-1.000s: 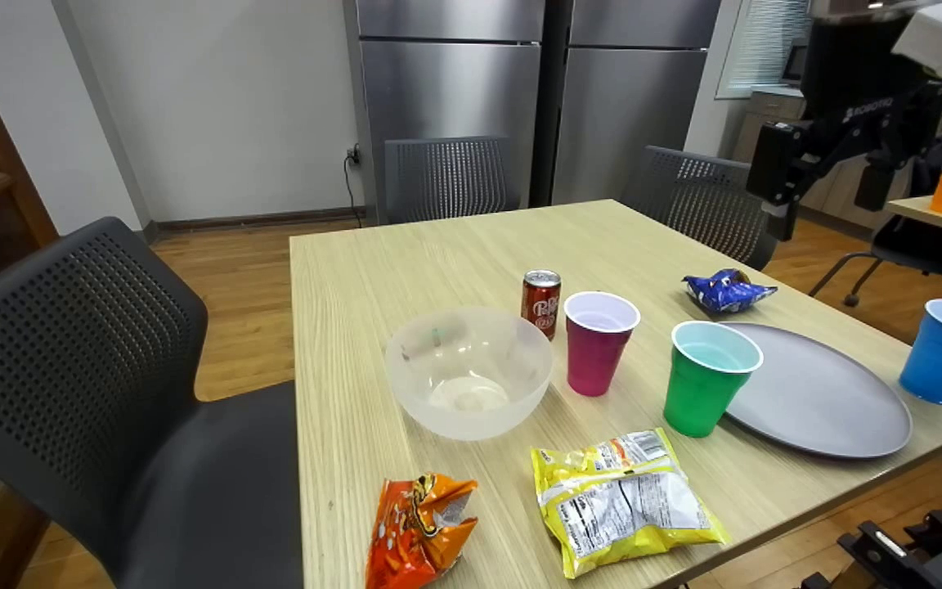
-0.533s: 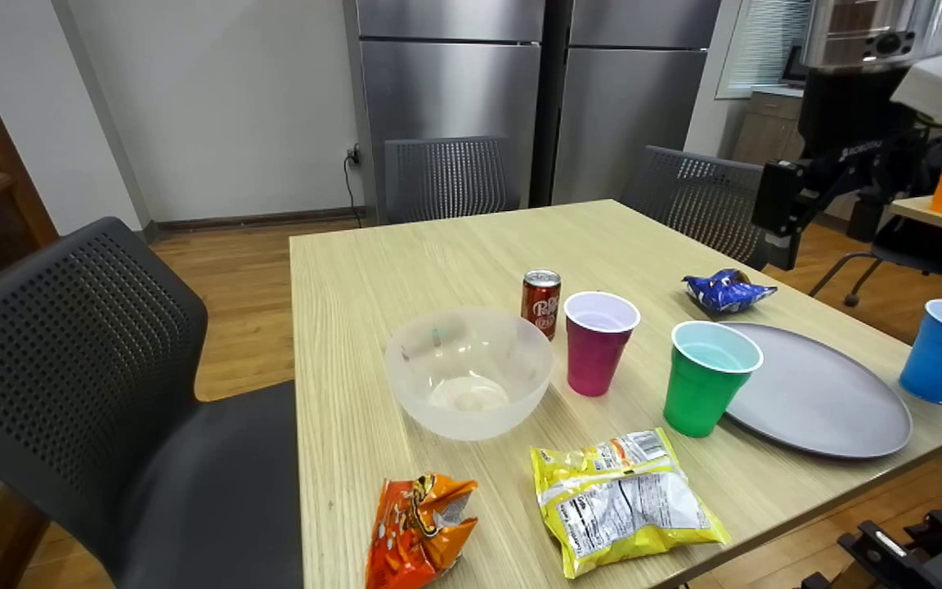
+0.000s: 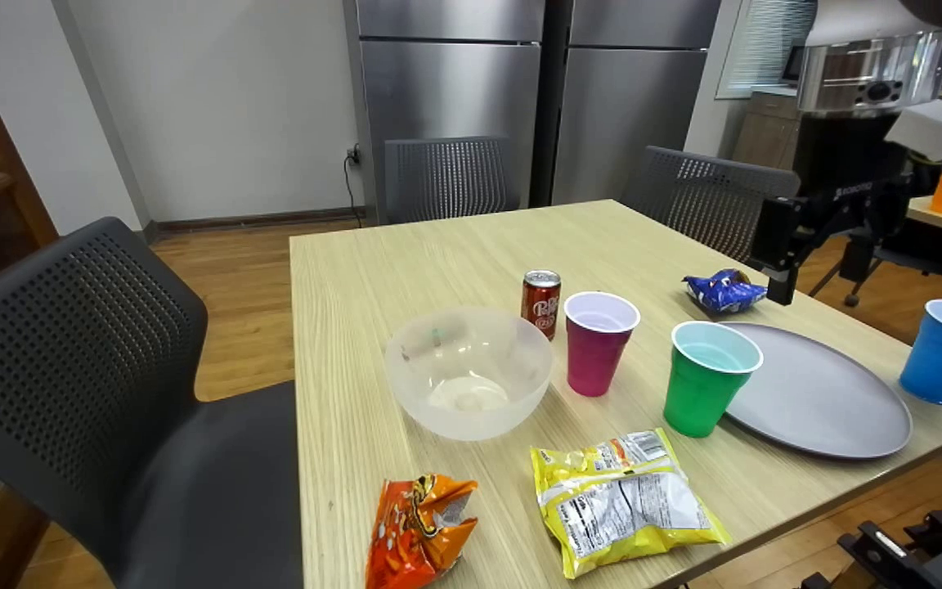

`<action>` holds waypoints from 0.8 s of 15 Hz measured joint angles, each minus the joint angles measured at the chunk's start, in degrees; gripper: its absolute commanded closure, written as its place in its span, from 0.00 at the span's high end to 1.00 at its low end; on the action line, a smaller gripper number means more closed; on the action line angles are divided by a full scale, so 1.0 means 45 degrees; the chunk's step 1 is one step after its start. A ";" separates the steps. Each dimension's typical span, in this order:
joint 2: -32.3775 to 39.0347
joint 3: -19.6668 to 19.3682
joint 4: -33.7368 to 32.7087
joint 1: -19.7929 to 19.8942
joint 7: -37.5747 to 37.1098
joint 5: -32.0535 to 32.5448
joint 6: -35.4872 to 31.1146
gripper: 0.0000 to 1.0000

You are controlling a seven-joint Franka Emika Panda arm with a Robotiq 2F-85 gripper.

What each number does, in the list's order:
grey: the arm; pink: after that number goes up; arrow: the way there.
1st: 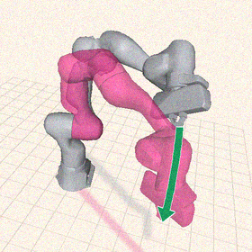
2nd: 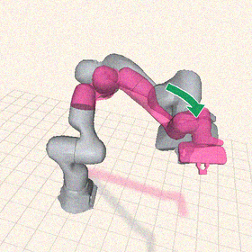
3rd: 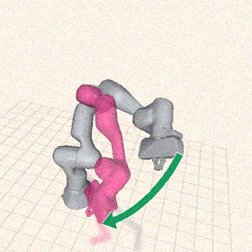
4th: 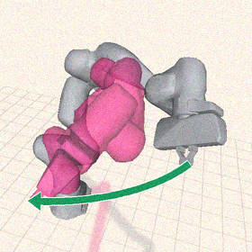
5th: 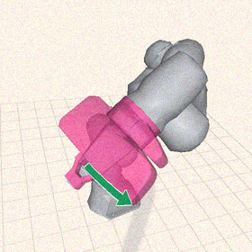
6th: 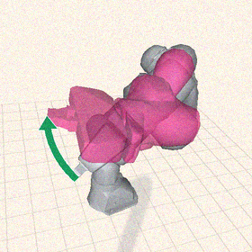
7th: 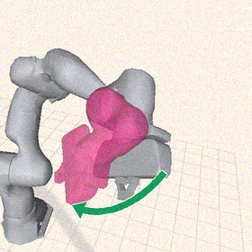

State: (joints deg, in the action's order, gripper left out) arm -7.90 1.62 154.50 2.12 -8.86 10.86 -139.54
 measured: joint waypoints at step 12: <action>0.1704 -0.0001 -0.0831 -0.0138 0.0039 -0.0092 -0.0271 1.00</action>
State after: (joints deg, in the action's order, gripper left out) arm -0.24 1.61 150.76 1.49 -8.69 10.45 -140.76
